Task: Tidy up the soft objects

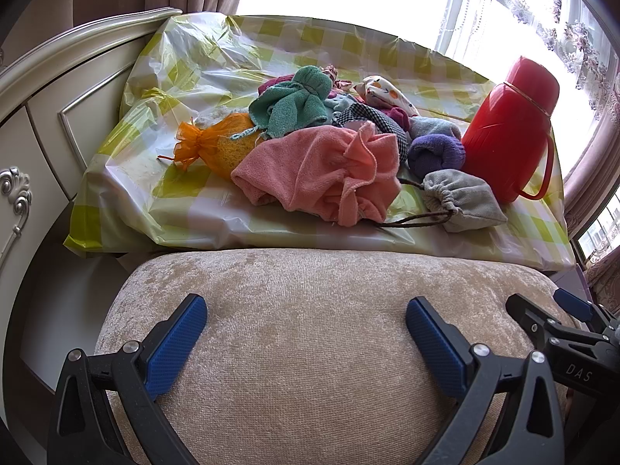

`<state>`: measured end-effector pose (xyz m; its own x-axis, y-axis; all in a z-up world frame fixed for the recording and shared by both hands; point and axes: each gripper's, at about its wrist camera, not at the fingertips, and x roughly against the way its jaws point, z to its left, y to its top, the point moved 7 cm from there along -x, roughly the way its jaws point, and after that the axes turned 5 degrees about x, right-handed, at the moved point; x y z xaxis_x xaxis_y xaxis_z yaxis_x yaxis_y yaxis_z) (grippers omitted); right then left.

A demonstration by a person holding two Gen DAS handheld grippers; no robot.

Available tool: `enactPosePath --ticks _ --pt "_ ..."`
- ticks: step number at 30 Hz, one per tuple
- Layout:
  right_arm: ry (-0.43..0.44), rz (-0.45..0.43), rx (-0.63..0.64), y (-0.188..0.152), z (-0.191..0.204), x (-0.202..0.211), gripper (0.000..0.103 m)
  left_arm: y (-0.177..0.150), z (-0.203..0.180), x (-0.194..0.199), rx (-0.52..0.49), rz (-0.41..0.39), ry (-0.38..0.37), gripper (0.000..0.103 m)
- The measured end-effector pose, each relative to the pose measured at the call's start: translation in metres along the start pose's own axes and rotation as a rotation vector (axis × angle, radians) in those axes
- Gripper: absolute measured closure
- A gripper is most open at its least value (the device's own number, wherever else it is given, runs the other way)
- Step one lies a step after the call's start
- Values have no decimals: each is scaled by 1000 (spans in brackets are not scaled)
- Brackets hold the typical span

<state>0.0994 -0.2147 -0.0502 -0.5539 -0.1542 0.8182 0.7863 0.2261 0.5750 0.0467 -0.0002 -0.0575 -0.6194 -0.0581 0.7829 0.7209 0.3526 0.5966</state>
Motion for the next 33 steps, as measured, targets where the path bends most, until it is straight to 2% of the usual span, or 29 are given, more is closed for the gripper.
enactPosePath --ticks 7,15,17,22,25,28,33 --pt "13 6 -4 0 0 0 0 0 1 -1 9 14 4 0" --pt "23 57 4 6 4 -6 0 10 3 -5 48 37 -8 0" --pt "32 63 2 10 3 -7 0 18 1 -5 57 33 11 0" --pt "89 76 55 28 8 -18 0 48 -11 -19 65 43 -44 0" --pt "92 53 71 44 10 -23 0 68 -16 -35 74 54 -48 0" --pt "94 38 78 61 9 -32 0 82 -20 -54 88 87 -55 3" --pt "107 37 93 84 13 -52 0 92 -22 -86 103 159 -36 15"
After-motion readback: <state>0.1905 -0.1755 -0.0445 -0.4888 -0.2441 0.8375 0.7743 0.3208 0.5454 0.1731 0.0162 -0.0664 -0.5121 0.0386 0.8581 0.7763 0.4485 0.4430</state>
